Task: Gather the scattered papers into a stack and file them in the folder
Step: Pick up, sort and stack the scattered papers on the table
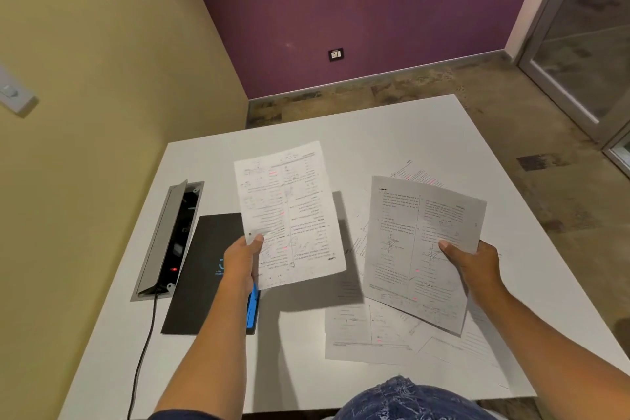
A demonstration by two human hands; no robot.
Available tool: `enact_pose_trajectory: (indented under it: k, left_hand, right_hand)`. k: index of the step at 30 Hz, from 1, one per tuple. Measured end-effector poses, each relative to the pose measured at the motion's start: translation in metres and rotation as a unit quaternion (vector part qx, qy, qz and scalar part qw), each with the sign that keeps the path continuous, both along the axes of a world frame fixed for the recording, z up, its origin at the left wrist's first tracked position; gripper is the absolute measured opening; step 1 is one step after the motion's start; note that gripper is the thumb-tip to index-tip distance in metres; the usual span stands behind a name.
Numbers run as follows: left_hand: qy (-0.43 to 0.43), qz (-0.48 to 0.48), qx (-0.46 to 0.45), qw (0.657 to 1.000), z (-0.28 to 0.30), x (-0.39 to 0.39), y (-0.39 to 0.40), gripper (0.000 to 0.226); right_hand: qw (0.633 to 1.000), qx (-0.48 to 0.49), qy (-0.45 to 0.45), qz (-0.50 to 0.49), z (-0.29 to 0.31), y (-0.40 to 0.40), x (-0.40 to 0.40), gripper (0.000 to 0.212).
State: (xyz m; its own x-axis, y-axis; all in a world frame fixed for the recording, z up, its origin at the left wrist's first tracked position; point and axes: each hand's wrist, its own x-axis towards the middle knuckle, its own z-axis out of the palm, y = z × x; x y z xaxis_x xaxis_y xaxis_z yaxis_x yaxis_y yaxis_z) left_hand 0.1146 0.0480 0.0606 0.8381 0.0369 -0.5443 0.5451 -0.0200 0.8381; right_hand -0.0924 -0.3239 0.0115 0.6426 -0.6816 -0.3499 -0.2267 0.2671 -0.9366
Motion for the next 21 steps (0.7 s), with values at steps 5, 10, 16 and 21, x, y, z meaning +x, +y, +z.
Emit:
enact_pose_trajectory:
  k: [5,10,16,21]
  left_hand:
    - [-0.029,-0.101,0.059,0.993,0.013,0.0,-0.014,0.015]
    - [-0.046,-0.179,0.104,0.977,0.023,0.002,-0.025,0.014]
    - [-0.112,-0.329,0.216,0.913,0.027,0.01,-0.031,0.01]
    - [-0.17,-0.434,0.329,0.821,0.033,0.017,-0.046,0.021]
  right_hand:
    - [1.0,-0.004,-0.001,0.014,0.002,0.001,0.002,0.022]
    - [1.0,-0.008,-0.005,0.017,0.003,0.003,0.006,0.027]
    - [0.999,-0.008,0.0,0.041,0.003,-0.001,0.011,0.041]
    - [0.998,-0.009,-0.005,0.056,0.005,0.0,0.017,0.043]
